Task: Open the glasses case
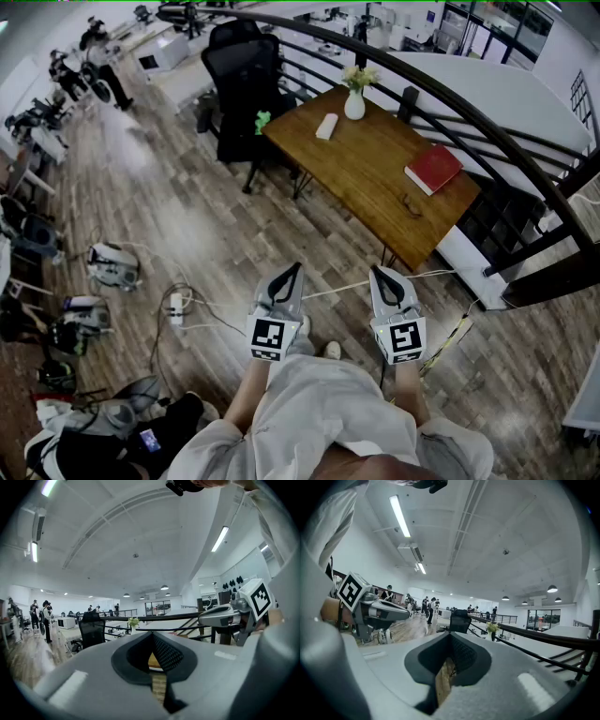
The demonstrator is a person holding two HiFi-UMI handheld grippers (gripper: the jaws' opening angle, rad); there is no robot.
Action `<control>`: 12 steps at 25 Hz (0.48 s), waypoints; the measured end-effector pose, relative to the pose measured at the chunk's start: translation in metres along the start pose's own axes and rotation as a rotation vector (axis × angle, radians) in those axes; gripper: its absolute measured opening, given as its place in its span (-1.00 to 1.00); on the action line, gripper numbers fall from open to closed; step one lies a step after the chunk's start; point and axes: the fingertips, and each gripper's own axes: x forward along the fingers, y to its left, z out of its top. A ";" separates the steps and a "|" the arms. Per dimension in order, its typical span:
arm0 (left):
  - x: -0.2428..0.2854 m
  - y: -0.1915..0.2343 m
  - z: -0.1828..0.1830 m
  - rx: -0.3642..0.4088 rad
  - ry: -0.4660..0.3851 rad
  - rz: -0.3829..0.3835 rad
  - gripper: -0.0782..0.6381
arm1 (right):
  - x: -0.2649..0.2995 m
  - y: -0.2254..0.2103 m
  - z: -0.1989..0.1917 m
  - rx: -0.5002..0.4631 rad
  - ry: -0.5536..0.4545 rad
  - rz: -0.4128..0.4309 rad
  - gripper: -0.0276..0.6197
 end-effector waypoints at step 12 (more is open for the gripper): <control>0.012 0.004 0.004 0.002 -0.020 0.037 -0.73 | 0.022 -0.002 0.007 0.019 -0.045 0.037 -0.91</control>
